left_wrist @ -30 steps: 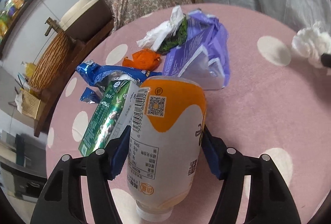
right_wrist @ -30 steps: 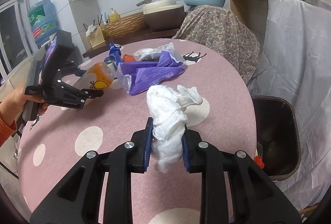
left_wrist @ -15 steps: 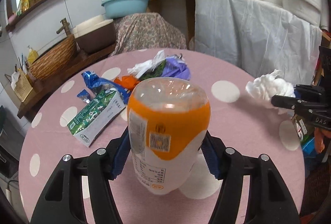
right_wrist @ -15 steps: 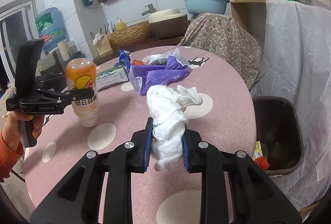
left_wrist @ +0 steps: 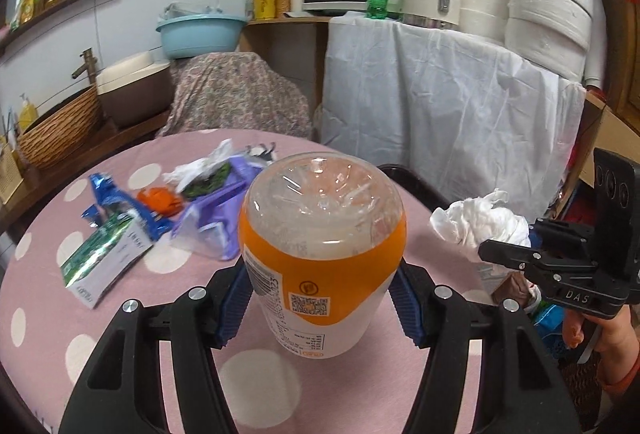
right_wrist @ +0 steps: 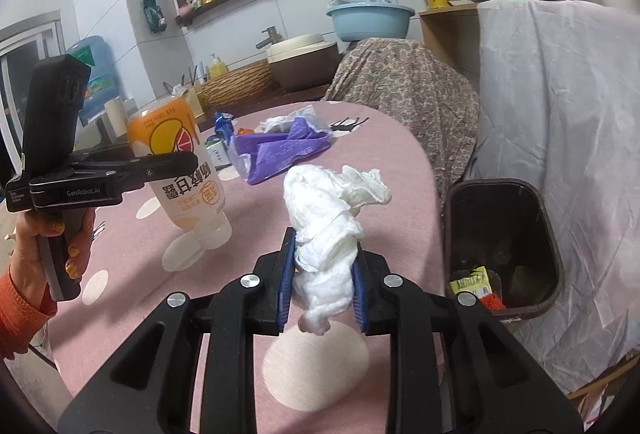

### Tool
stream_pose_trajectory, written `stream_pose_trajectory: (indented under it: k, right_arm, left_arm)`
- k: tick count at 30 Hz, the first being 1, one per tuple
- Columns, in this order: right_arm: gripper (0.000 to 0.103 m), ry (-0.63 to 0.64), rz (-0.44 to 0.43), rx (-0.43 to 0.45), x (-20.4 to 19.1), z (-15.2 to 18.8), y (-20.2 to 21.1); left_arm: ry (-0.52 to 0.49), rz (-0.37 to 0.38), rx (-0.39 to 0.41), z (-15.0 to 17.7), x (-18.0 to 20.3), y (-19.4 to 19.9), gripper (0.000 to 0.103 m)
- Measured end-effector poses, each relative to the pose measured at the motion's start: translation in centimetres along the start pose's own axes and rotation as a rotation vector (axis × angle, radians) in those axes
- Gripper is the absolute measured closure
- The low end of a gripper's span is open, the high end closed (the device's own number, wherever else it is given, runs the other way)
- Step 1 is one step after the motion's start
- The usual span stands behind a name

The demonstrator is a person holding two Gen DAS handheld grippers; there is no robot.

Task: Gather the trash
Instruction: 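Carry the tissue over the bin and open the right gripper while the left carries the bottle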

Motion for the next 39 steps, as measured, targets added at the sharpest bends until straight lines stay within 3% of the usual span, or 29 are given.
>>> stream_pose_trajectory:
  k: [8,14,19,24,33,34,38,39]
  right_arm:
    - [0.078,-0.081,0.093,0.073,6.5,-1.7,3.4]
    - [0.078,-0.135,0.188,0.086,12.3,-2.4,3.7]
    - [0.078,-0.206,0.239,0.044,16.8,-1.7,1.3]
    - [0.078,-0.256,0.274,-0.025,20.3,-0.6,-2.6]
    - [0.076,-0.335,0.333,-0.151,25.8,1.3,-10.9]
    - [0.075,-0.337,0.346,-0.158,26.4,1.5,-11.7]
    - [0.039,-0.320,0.390,-0.166,27.4,2.0,-13.7]
    - [0.036,-0.311,0.399,-0.161,27.5,2.2,-13.6]
  left_arm:
    - [-0.013,0.085,0.049,-4.2,4.7,-2.5,0.042]
    - [-0.011,0.131,0.104,-7.8,7.1,-4.2,0.042]
    - [-0.037,0.154,0.132,-11.0,9.1,-5.9,0.042]
    - [-0.029,0.199,0.074,-12.6,11.0,-9.5,0.042]
    - [-0.053,0.192,-0.025,-12.8,13.5,-15.6,0.042]
    - [-0.058,0.187,-0.035,-12.8,13.8,-16.2,0.042]
    - [-0.066,0.178,-0.064,-12.9,14.5,-18.0,0.042]
    - [-0.069,0.179,-0.070,-12.9,14.7,-18.4,0.042]
Point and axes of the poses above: each gripper's, at about its wrist camera, not at the fingertips, and y roughly against the way its jaws point, x to its right, z to its underside, the point moved 8 cm from there along -y, roughly the way its jaws point, and after that the axes turned 12 degrees about -y, right-handed, at the moved point
